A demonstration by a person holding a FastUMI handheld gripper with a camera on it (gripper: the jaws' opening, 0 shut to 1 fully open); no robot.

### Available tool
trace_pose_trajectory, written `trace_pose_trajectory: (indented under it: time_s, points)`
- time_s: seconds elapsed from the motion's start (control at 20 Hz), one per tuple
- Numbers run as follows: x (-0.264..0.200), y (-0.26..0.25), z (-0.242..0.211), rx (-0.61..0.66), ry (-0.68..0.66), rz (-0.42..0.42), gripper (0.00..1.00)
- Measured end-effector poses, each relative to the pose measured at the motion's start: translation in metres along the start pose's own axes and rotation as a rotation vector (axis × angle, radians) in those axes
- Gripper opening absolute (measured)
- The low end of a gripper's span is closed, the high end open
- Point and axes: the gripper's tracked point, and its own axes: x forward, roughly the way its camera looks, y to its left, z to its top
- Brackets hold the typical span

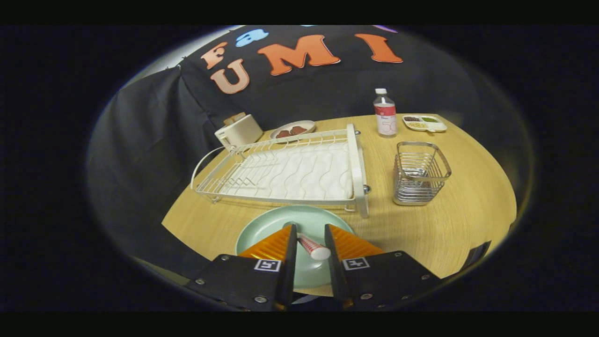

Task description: Take the plate from the dish rack, then take the spoon from the basket and place it into the plate.

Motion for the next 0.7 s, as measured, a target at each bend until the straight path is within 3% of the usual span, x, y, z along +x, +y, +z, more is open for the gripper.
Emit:
trace_pose_trajectory:
  time_s: [0.4, 0.7]
  points:
    - [-0.019, -0.022, 0.05, -0.004, -0.127, -0.075, 0.76]
    - [-0.055, -0.021, 0.134, -0.03, -0.327, -0.102, 0.87]
